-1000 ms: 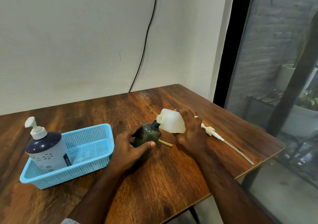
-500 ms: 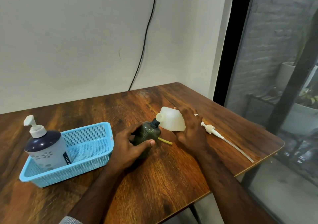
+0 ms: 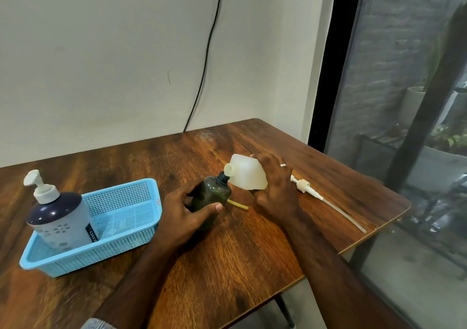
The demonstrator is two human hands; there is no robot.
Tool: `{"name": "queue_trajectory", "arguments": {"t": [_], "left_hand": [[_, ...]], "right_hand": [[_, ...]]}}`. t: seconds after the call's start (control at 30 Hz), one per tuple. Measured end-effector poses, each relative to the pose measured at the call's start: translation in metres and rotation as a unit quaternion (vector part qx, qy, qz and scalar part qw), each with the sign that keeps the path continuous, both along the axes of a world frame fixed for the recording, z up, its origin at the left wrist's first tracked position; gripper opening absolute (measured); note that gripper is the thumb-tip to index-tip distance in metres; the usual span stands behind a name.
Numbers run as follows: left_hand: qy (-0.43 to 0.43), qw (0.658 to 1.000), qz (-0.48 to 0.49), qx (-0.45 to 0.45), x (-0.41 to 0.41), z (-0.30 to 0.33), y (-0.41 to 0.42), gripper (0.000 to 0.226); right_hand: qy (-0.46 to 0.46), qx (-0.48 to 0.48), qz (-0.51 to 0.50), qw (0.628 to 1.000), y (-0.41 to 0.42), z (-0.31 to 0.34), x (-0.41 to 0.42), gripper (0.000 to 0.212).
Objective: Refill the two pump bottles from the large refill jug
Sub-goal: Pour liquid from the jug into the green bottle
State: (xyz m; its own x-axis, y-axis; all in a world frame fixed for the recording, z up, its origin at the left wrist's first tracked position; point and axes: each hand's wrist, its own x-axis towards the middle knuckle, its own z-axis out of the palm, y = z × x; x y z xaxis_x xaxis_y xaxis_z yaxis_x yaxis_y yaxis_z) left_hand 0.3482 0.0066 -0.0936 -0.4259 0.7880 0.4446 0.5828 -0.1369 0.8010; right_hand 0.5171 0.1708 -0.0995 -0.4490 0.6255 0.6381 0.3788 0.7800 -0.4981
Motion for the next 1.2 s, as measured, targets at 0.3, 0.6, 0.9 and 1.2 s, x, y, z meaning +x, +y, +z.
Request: {"name": "queue_trajectory", "arguments": {"t": [0.3,0.6,0.9,1.2], "left_hand": [[0.002,1.000,0.002,-0.003,0.0018,0.0013,-0.0018,0.061],[0.006,1.000,-0.002,0.006,0.0050,0.0055,-0.0039,0.057],[0.003,1.000,-0.008,0.008,0.0033,0.0038,-0.0032,0.058],[0.013,1.000,-0.005,0.010,0.0011,0.0014,-0.0027,0.062]], "right_hand": [[0.006,0.003,0.001,1.000,-0.0008,-0.0002,0.0007,0.081],[0.009,0.029,-0.003,1.000,0.0038,-0.0050,0.0011,0.081],[0.021,0.042,0.003,0.999,0.0032,-0.0040,0.0022,0.078],[0.021,0.047,0.004,0.999,0.0030,-0.0052,0.0025,0.078]]}}
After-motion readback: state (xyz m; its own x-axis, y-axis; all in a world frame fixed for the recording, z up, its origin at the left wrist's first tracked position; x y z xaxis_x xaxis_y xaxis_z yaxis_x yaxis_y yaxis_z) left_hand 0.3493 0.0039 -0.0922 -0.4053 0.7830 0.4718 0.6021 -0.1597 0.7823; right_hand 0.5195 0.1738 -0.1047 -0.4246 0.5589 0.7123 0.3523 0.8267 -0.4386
